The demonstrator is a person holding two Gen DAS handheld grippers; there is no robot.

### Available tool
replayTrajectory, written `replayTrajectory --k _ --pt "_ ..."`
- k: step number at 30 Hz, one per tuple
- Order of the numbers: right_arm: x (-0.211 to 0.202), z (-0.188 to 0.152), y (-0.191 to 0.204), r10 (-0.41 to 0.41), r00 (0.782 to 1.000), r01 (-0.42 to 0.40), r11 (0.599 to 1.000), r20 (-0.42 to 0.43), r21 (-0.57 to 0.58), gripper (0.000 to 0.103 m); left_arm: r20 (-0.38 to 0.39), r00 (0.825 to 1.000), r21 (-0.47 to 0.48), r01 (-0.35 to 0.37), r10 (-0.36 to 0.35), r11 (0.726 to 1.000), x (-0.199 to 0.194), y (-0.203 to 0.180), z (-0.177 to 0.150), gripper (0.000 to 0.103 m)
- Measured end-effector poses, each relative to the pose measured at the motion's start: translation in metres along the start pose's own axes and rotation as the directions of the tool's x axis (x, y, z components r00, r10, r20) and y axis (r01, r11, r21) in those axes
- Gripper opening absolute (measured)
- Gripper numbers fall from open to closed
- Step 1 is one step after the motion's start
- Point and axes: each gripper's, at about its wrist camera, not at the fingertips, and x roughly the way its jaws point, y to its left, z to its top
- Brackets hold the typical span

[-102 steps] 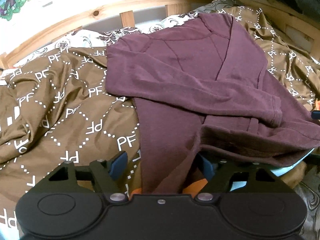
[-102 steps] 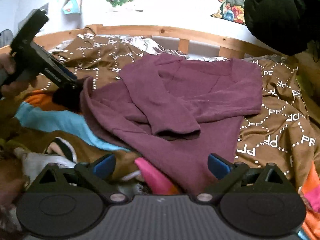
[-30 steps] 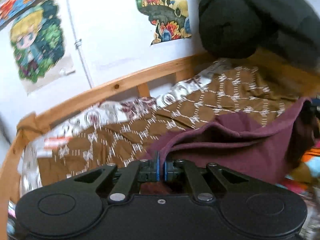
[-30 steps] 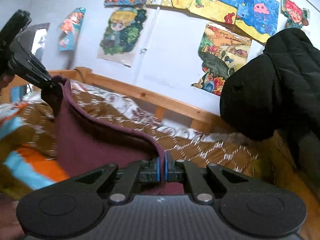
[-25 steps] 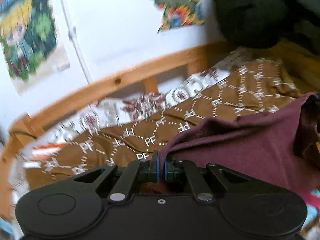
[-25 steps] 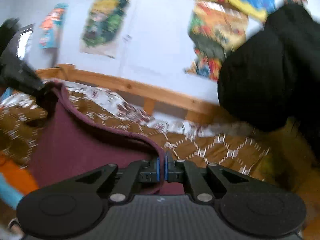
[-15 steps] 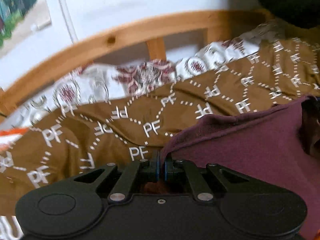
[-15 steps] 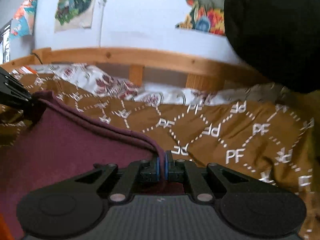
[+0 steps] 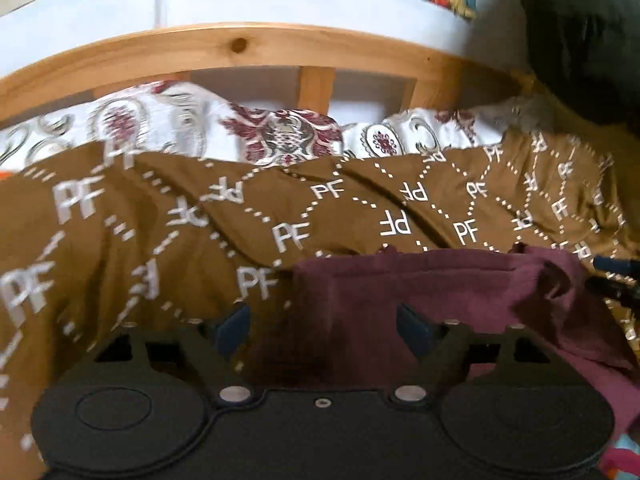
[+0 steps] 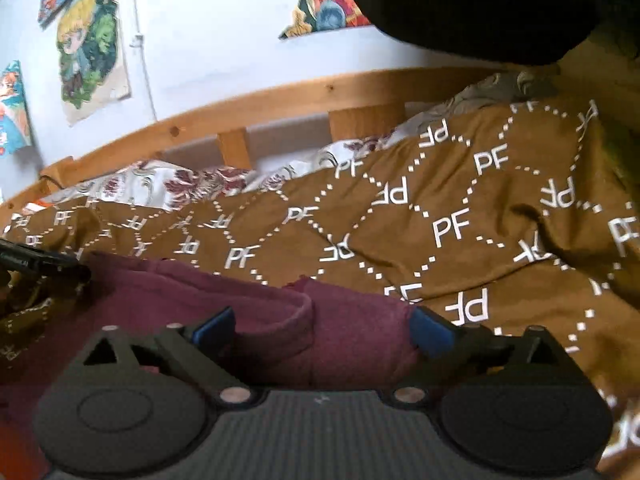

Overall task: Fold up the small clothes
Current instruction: 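Lift the hem with both tools and fold it over toward the collar, then lower the folded hem onto the top and open both tools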

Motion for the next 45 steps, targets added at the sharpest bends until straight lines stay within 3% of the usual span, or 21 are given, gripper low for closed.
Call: replayTrajectory --k 4,7,9,10,12,13,15,16,17,22,28,34,37,39,40,41,43,45 --pt "-0.017 -0.01 0.02 0.032 0.999 -0.032 0.995 -0.006 -0.093 0.101 -0.026 0.999 0.016 0.032 -0.032 0.999 -0.015 0.006 -0.023 0.081" --pt "-0.013 -0.022 0.041 -0.001 0.999 -0.007 0.976 -0.036 -0.217 0.1 -0.084 0.995 0.052 0.053 -0.048 0.997 -0.008 0.001 -0.033 0.072" --pt "-0.006 -0.031 0.055 -0.027 0.998 0.007 0.952 -0.061 -0.305 0.094 -0.11 0.992 0.054 0.067 -0.061 0.996 -0.003 -0.003 -0.037 0.061" --pt "-0.004 -0.037 0.062 -0.046 0.997 0.022 0.939 -0.064 -0.344 0.087 -0.127 0.99 0.047 0.064 -0.058 0.997 0.001 -0.004 -0.038 0.057" --pt "-0.001 -0.042 0.071 -0.081 0.995 0.052 0.919 -0.058 -0.391 0.074 -0.157 0.987 0.041 0.046 -0.039 0.998 0.006 -0.006 -0.041 0.032" --pt "-0.002 -0.044 0.073 -0.096 0.994 0.069 0.915 -0.049 -0.397 0.065 -0.17 0.985 0.035 0.037 -0.03 0.999 0.008 -0.007 -0.042 0.029" --pt "-0.004 -0.043 0.072 -0.125 0.992 0.108 0.919 -0.02 -0.379 0.041 -0.162 0.987 0.033 0.031 -0.025 0.999 0.006 -0.01 -0.044 0.015" --pt "-0.007 -0.042 0.07 -0.14 0.99 0.131 0.924 0.002 -0.36 0.014 -0.145 0.989 0.051 0.015 -0.008 0.999 0.004 -0.013 -0.044 0.01" --pt "-0.009 -0.04 0.066 -0.153 0.988 0.153 0.93 0.025 -0.335 0.008 -0.129 0.992 0.07 -0.004 0.013 0.998 0.002 -0.017 -0.045 0.008" --pt "-0.025 -0.029 0.035 -0.216 0.971 0.23 0.962 0.102 -0.151 0.007 -0.076 0.995 0.047 -0.056 0.059 0.997 -0.009 -0.02 -0.049 0.006" --pt "-0.014 -0.037 -0.001 -0.219 0.976 0.219 0.975 0.001 0.03 0.007 -0.045 0.995 -0.052 -0.094 0.091 0.994 -0.019 -0.006 -0.054 0.006" --pt "-0.025 -0.037 -0.025 -0.259 0.966 0.254 0.95 0.002 0.18 0.009 -0.052 0.995 -0.055 -0.092 0.089 0.994 -0.022 -0.005 -0.058 0.006" --pt "-0.027 -0.034 -0.025 -0.249 0.969 0.243 0.954 0.009 0.174 0.024 -0.046 0.995 -0.073 -0.091 0.088 0.993 -0.024 -0.004 -0.057 0.006" --pt "-0.031 -0.03 -0.02 -0.209 0.977 0.201 0.967 0.034 0.155 0.053 -0.033 0.995 -0.078 -0.091 0.089 0.993 -0.027 -0.004 -0.056 0.006" --pt "-0.031 -0.029 -0.016 -0.2 0.979 0.193 0.972 0.046 0.134 0.072 -0.032 0.995 -0.073 -0.095 0.093 0.993 -0.028 -0.005 -0.056 0.006" --pt "-0.03 -0.027 -0.011 -0.199 0.979 0.193 0.976 0.049 0.104 0.077 -0.034 0.995 -0.065 -0.101 0.098 0.993 -0.028 -0.007 -0.056 0.006" --pt "-0.021 -0.024 -0.001 -0.212 0.976 0.212 0.977 0.043 0.015 0.077 -0.039 0.993 -0.045 -0.112 0.11 0.993 -0.026 -0.009 -0.057 0.006" --pt "-0.007 -0.022 0.007 -0.303 0.952 0.305 0.948 0.029 -0.091 0.075 -0.054 0.991 -0.04 -0.124 0.122 0.991 -0.022 -0.009 -0.059 0.006"
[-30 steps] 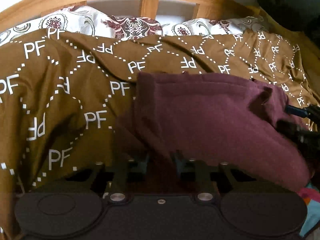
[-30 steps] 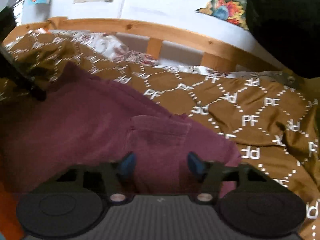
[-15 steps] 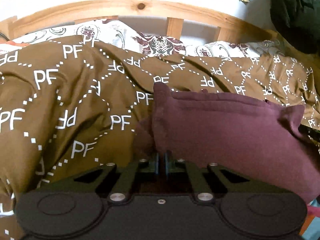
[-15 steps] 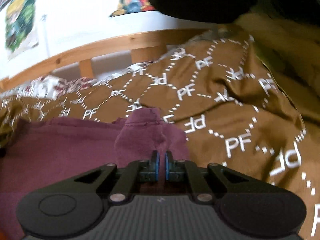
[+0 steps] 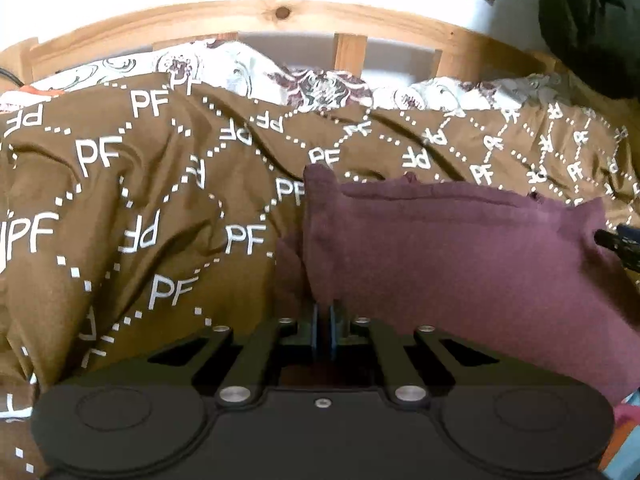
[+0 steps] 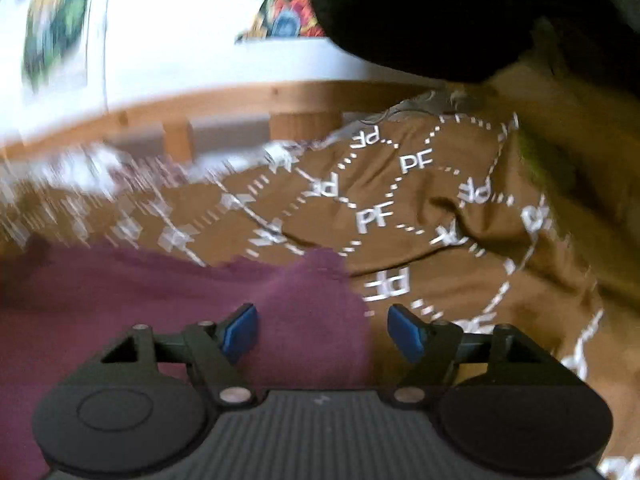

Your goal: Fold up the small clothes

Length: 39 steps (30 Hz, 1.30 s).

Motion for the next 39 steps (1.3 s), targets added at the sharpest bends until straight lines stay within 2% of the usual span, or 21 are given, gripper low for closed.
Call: replayTrajectory --k 2,3,5,7,9,11,13,15,16,18,23,26,31,35,39 --pt "0.014 -0.002 0.004 -0.103 0.995 0.101 0.992 -0.011 -0.079 0.073 -0.018 1.0 -0.003 -0.009 0.009 1.0 0.006 0.0 -0.001 0.007" --pt "0.02 -0.003 0.001 -0.126 0.992 0.124 0.989 -0.018 -0.078 0.074 -0.021 1.0 0.001 -0.01 0.01 1.0 0.008 0.0 -0.002 0.007" --pt "0.022 -0.005 -0.008 -0.107 0.994 0.107 0.994 -0.036 -0.009 0.075 -0.017 1.0 0.008 -0.008 0.008 1.0 0.009 -0.001 -0.002 0.007" --pt "0.018 -0.005 -0.008 -0.123 0.992 0.123 0.992 -0.03 0.007 0.078 -0.014 1.0 0.014 -0.013 0.013 1.0 0.009 -0.002 -0.003 0.011" --pt "0.012 -0.005 -0.008 -0.132 0.991 0.132 0.991 -0.025 0.024 0.084 -0.011 0.999 0.014 -0.03 0.03 0.999 0.008 -0.002 -0.003 0.023" --pt "0.007 -0.006 -0.011 -0.129 0.991 0.13 0.99 -0.026 0.053 0.088 -0.005 0.999 0.001 -0.041 0.041 0.999 0.005 0.0 -0.003 0.03" --pt "0.0 -0.007 -0.014 -0.121 0.992 0.123 0.989 -0.032 0.086 0.093 -0.001 0.999 -0.019 -0.052 0.052 0.998 0.0 0.003 -0.002 0.043" --pt "-0.009 -0.009 -0.016 -0.112 0.993 0.114 0.987 -0.031 0.111 0.099 0.001 0.998 -0.029 -0.061 0.061 0.998 -0.005 0.004 -0.001 0.061" --pt "-0.015 -0.009 -0.016 -0.108 0.994 0.11 0.987 -0.024 0.12 0.102 0.003 0.998 -0.026 -0.065 0.065 0.998 -0.008 0.004 -0.001 0.065" --pt "-0.029 -0.01 -0.013 -0.1 0.995 0.101 0.987 -0.014 0.128 0.103 0.013 0.996 -0.013 -0.088 0.089 0.996 -0.014 0.002 -0.002 0.083" --pt "-0.066 -0.008 0.004 -0.071 0.997 0.071 0.992 0.0 0.1 0.103 0.013 0.985 0.036 -0.17 0.169 0.985 -0.03 -0.01 -0.007 0.101" --pt "-0.089 -0.01 0.017 -0.072 0.997 0.07 0.994 0.017 0.089 0.103 0.009 0.988 0.037 -0.154 0.154 0.987 -0.044 -0.016 -0.013 0.102" --pt "-0.129 -0.019 0.036 -0.032 0.998 0.027 0.992 0.046 0.119 0.103 -0.016 0.991 -0.03 -0.136 0.135 0.99 -0.064 -0.023 -0.03 0.102" --pt "-0.148 -0.026 0.05 0.039 0.999 -0.043 0.994 0.037 0.104 0.103 -0.058 0.987 -0.111 -0.155 0.15 0.982 -0.077 -0.029 -0.05 0.102" --pt "-0.153 -0.033 0.068 0.049 0.999 -0.049 0.997 0.016 0.057 0.103 -0.101 0.98 -0.132 -0.186 0.174 0.974 -0.08 -0.036 -0.065 0.102"
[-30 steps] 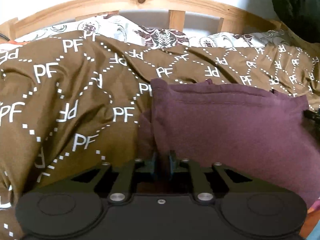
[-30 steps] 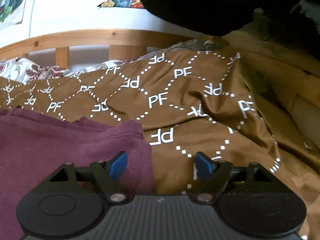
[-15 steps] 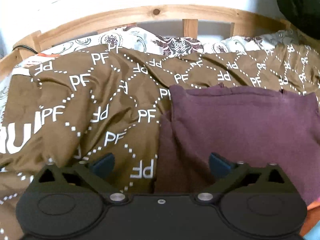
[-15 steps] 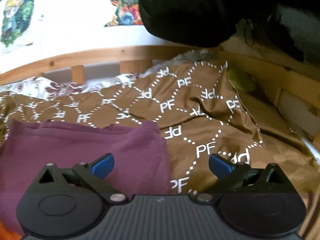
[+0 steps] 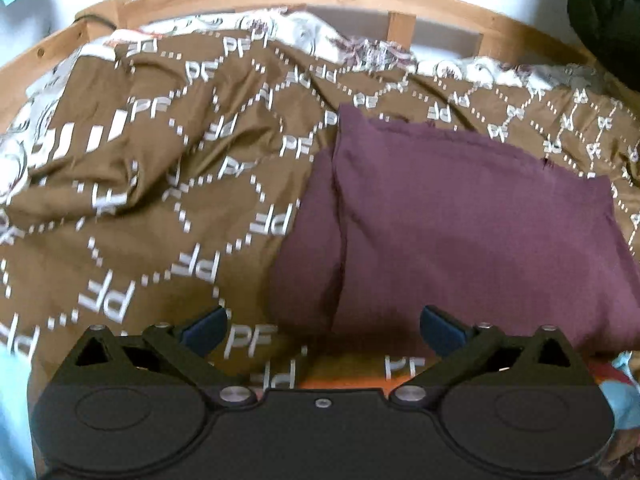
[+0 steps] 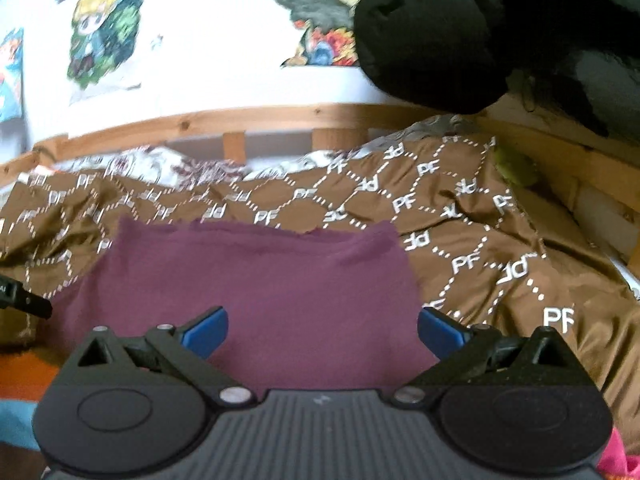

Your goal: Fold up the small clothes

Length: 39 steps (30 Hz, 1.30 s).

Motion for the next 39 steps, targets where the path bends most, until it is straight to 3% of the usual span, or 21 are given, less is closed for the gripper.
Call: replayTrajectory --k 10,16,21,24,28,34,39 --pt "0.001 -0.013 0.025 0.033 0.999 -0.036 0.996 -0.036 -0.078 0.103 -0.083 0.997 -0.027 -0.008 0.006 1.0 0.017 0.004 -0.006 0.102" --pt "0.012 -0.009 0.029 0.015 0.999 -0.016 0.999 -0.029 -0.041 0.103 -0.101 0.995 -0.043 0.021 -0.025 0.999 0.027 0.008 -0.007 0.102" --pt "0.033 -0.001 0.042 0.041 0.999 -0.04 0.999 0.006 -0.032 0.103 -0.106 0.985 -0.031 0.131 -0.133 0.991 0.028 0.011 -0.013 0.102" --pt "0.051 -0.004 0.052 0.053 0.998 -0.054 0.998 -0.021 -0.041 0.103 -0.119 0.976 -0.059 0.176 -0.182 0.983 0.029 0.016 -0.018 0.102" --pt "0.056 -0.015 0.065 0.103 0.994 -0.105 0.992 -0.033 -0.074 0.103 -0.099 0.975 -0.082 0.192 -0.2 0.978 0.027 0.025 -0.022 0.102" --pt "0.058 -0.042 0.085 0.057 0.998 -0.063 0.975 -0.035 -0.214 0.103 -0.047 0.976 -0.062 0.211 -0.214 0.976 0.021 0.023 -0.02 0.102" --pt "0.056 -0.051 0.084 0.065 0.998 -0.064 0.978 -0.001 -0.197 0.103 -0.028 0.985 -0.004 0.172 -0.172 0.985 0.029 0.014 -0.014 0.102"
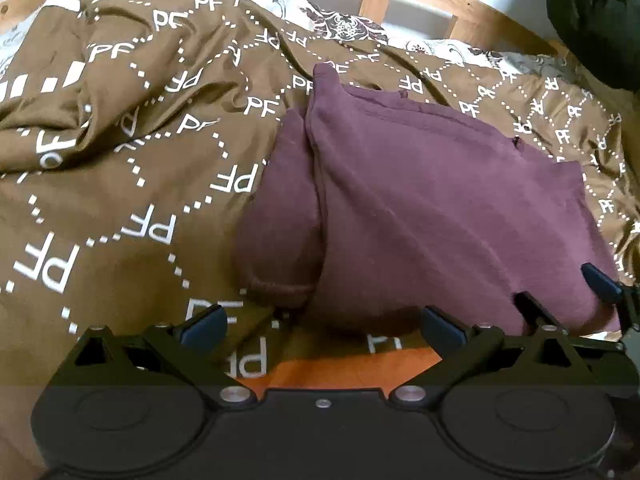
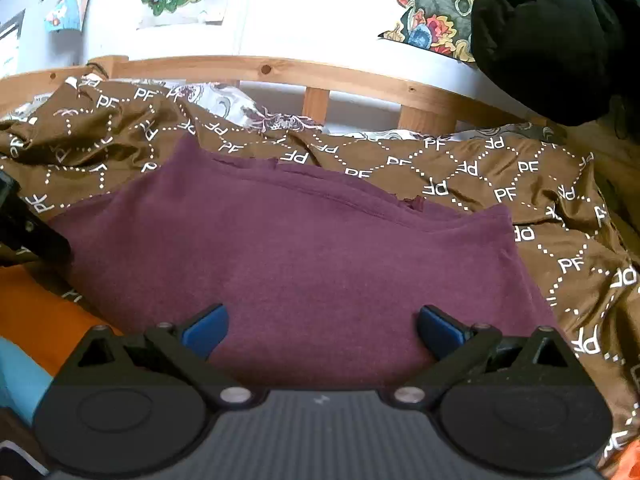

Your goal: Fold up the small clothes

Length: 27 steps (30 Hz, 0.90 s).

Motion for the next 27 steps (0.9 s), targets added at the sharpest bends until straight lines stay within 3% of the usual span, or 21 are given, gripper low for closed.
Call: replayTrajectory --k 10,14,20,25,27 --pt "0.001 -0.008 -0.007 0.024 0.999 -0.025 0.998 0.034 0.053 0.102 0.028 0.999 -0.008 0.047 -0.047 0.999 0.019 0.01 0.015 0.102" --pt "0.001 -0.01 -0.006 0.019 0.999 -0.022 0.998 0.045 0.054 0.102 0.051 0.993 -0.02 0.111 -0.11 0.994 0.016 0.01 0.019 0.102" --pt "0.0 -0.012 -0.005 0.018 0.999 -0.021 0.998 0.051 0.055 0.102 0.02 0.998 -0.004 0.059 -0.058 0.998 0.031 0.009 0.022 0.102" --pt "0.0 -0.012 -0.006 0.021 0.998 -0.024 0.998 0.053 0.059 0.102 -0.008 0.996 -0.036 0.089 -0.089 0.995 0.038 0.02 0.023 0.101" --pt "-0.001 -0.012 -0.005 0.022 0.998 -0.025 0.998 0.054 0.06 0.102 -0.008 0.995 -0.033 0.096 -0.096 0.995 0.037 0.022 0.023 0.094"
